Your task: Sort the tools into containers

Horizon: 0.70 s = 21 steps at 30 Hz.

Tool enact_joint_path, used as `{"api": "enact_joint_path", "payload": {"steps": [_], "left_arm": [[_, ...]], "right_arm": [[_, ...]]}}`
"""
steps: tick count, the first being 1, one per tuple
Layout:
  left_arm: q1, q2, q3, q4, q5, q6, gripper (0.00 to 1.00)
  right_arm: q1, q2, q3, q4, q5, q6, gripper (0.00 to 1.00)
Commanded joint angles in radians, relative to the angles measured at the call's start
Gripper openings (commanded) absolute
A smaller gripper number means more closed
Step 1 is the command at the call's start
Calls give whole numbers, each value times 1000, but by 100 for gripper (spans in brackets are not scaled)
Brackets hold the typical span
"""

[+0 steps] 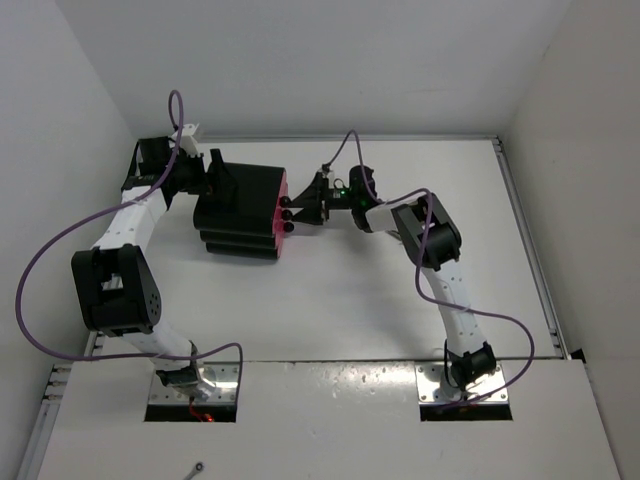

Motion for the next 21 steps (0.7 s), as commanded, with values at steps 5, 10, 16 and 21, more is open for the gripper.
{"api": "enact_joint_path", "payload": {"steps": [5,10,16,21], "left_arm": [[-34,64,-62,-148,-75,70,100],[-34,73,-62,-148,-75,70,100],[-34,73,-62,-148,-75,70,100],[-34,73,-62,-148,-84,70,100]], "right_arm": [[25,7,58,27,16,1,53],[34,16,67,18,25,-8,45],[34,25,78,8,25,-17,32],[11,2,21,28,16,-26,22]]}}
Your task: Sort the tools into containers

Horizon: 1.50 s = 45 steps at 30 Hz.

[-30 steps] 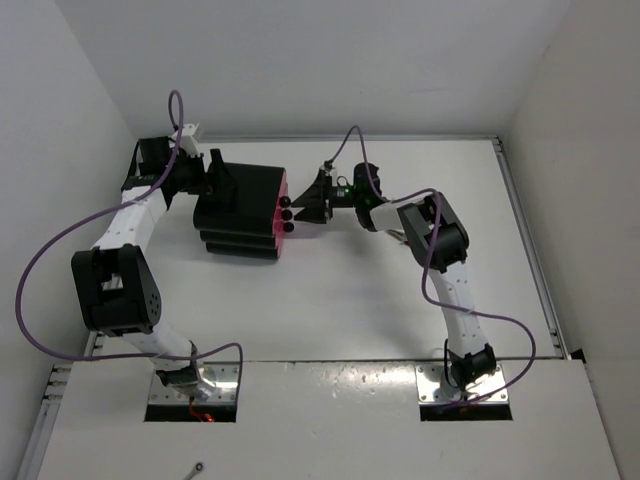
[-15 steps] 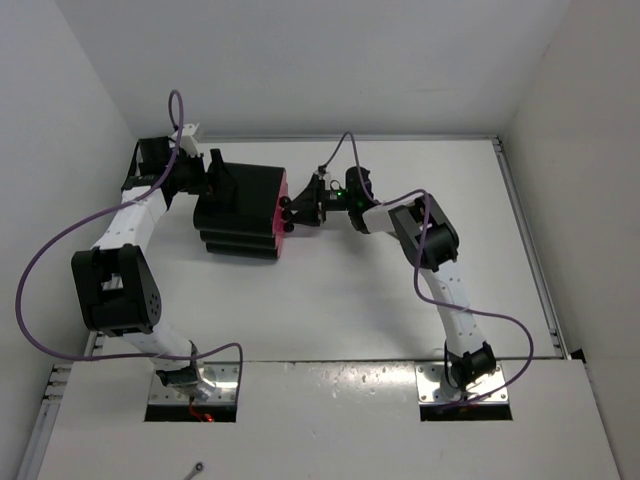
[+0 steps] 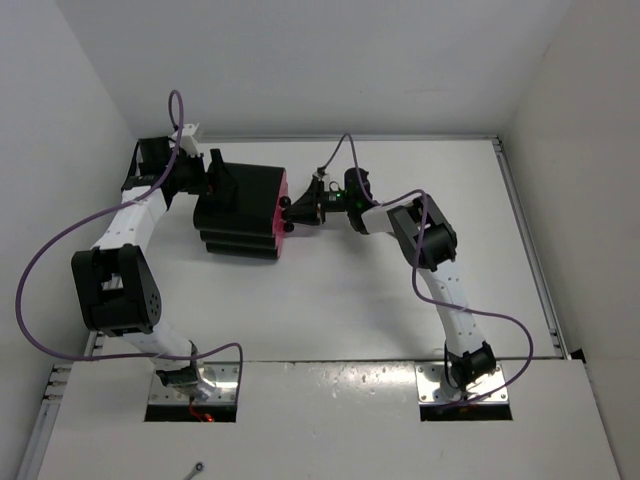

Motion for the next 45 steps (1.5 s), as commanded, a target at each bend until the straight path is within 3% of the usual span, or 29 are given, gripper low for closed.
{"api": "enact_joint_path", "payload": {"steps": [1,8,17,37,40,41,45], "left_arm": [[-34,73,-62,-149,-84,70,100],[-34,73,-62,-149,-84,61,100],[-34,73,-62,-149,-84,61,100],[-34,73,-53,-149,-84,61,100],[-34,82,-53,-149,-84,61,100],[-34,82,-53,-149,-75,61,100],[-34,82,-53,-149,-75,61,100]], "right_arm": [[-28,-37,-22,57,1,-18,21],[-101,-132,-200,104,-21,-40,13],[-150,-186,-344,136,-53,-49,12],[-209,-206,-416,132,-82,-91,10],[-209,-197,-407,123,-82,-91,24],[-209,-197,-407,123,-82,-100,35],[-209,-207,-407,49,-82,-155,54]]}}
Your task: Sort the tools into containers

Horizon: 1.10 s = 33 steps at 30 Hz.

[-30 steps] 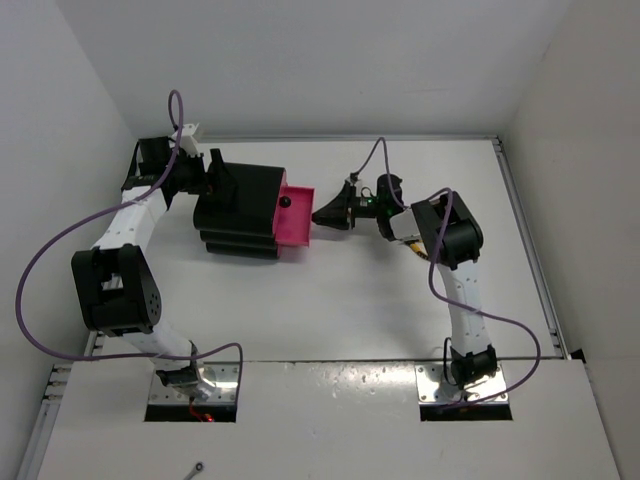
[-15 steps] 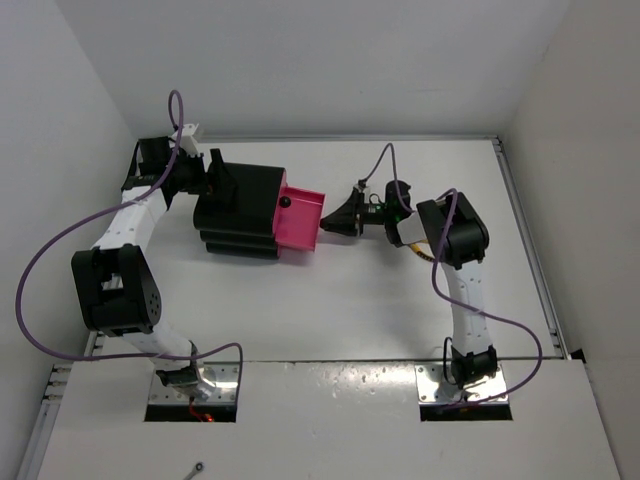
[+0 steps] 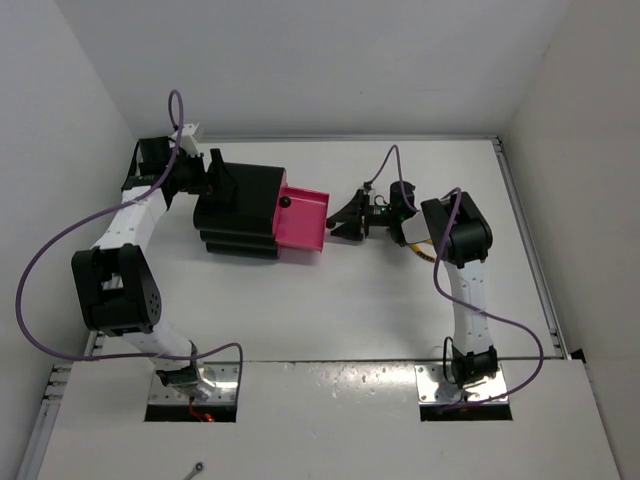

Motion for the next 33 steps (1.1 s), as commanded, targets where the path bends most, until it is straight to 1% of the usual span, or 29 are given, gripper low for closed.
{"api": "enact_joint_path", "payload": {"steps": [1,4,6,7,8,9,10,11,12,13,14,17,18,19,20,21,22,23,24,25,26,27,28,29,30,33], "left_arm": [[-34,80,-54,-151,-75,64,100],[-34,80,-54,-151,-75,64,100],[-34,80,-54,-151,-75,64,100],[-34,71,-63,-151,-75,64,100],[-34,71,-63,-151,-75,64,100],[-34,71,-63,-151,-75,64,100],[-34,60,-63,-151,-75,64,100],[-34,60,-63,-151,-75,64,100],[-34,60,-63,-151,-75,64,100],[-34,60,-63,-151,-75,64,100],[-34,60,-63,-151,-75,64,100],[-34,60,-63,-151,-75,64,100],[-34,60,-63,-151,-75,64,100],[-34,60,-63,-151,-75,64,100],[-34,60,-63,-151,-75,64,100],[-34,51,-63,-151,-75,64,100],[-34,51,-63,-151,-75,64,100],[-34,51,-63,-151,-75,64,100],[-34,51,-63,-151,-75,64,100],[-34,51,-63,-151,-75,64,100],[-34,51,-63,-151,-75,64,100],[-34,51,-63,-151,-75,64,100],[-34,51,-63,-151,-66,64,100],[-34,51,-63,-151,-66,64,100],[-34,51,-63,-151,-66,64,100],[-44,51,-63,-151,-66,64,100]], "right_arm": [[-1,-43,12,-69,-2,-99,56],[-1,-75,23,-129,-2,-168,60],[-1,-101,32,-213,-2,-215,62],[-13,-112,32,-245,8,-272,62],[-13,-127,32,-326,8,-306,62],[-25,-145,32,-369,8,-346,62],[-45,-185,32,-418,18,-434,62],[-56,-205,44,-539,29,-488,62],[-67,-224,66,-602,29,-543,62],[-91,-241,78,-668,38,-652,62],[-105,-271,90,-789,38,-704,62],[-154,-314,132,-931,48,-879,62],[-163,-336,175,-1072,72,-945,62],[-173,-336,210,-1179,92,-1031,59],[-182,-345,251,-1298,124,-1235,58],[-182,-359,322,-1497,202,-1328,53],[-192,-371,342,-1570,242,-1478,50],[-193,-392,342,-1642,326,-1531,49],[-209,-447,325,-1654,365,-1571,44],[-232,-475,290,-1664,432,-1655,42],[-242,-500,275,-1687,464,-1699,40],[-252,-521,261,-1698,495,-1746,36],[-277,-553,229,-1698,553,-1838,34],[-291,-566,213,-1698,577,-1886,33],[-323,-577,189,-1698,603,-1988,33],[-376,-577,180,-1729,624,-2117,33]]}}
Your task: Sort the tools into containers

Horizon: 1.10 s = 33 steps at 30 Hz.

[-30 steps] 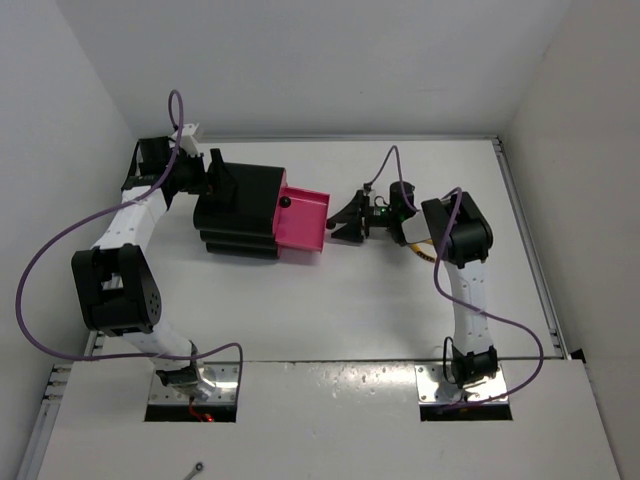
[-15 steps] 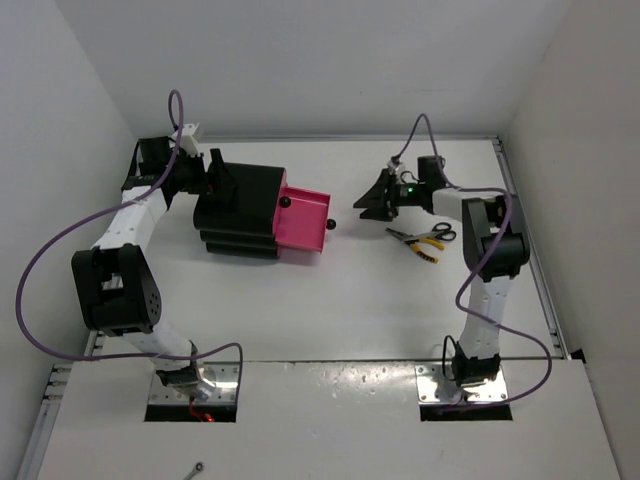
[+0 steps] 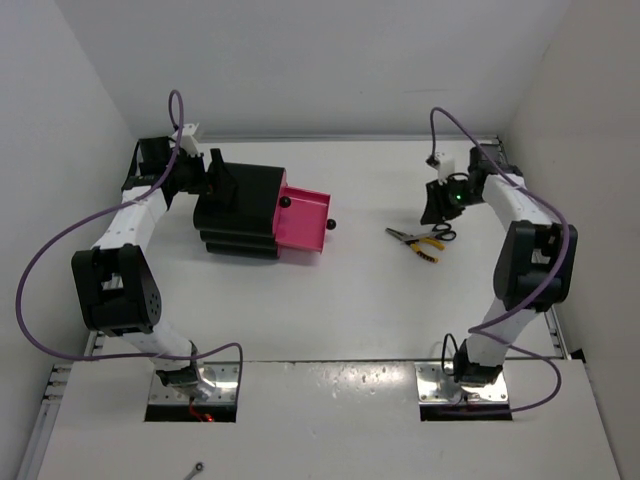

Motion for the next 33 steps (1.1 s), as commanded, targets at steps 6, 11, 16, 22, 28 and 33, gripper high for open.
{"api": "enact_joint_path", "payload": {"steps": [6,11,16,22,28,33], "left_arm": [[-42,43,-62,-152,-65,64,100],[-42,43,-62,-152,-65,64,100],[-51,53,-62,-152,-65,64,100],[-51,72,-62,-152,-74,64,100],[-51,90,-53,-152,-74,64,100],[-51,90,-53,-152,-83,64,100]], "right_arm": [[-234,19,23,-156,-55,-700,35],[-312,138,154,-292,-124,-1000,40],[-335,238,199,-348,-166,-1135,49],[-317,257,190,-282,-197,-1165,55],[-294,257,180,-195,-226,-1176,46],[-249,280,180,-197,-208,-1217,46]]}}
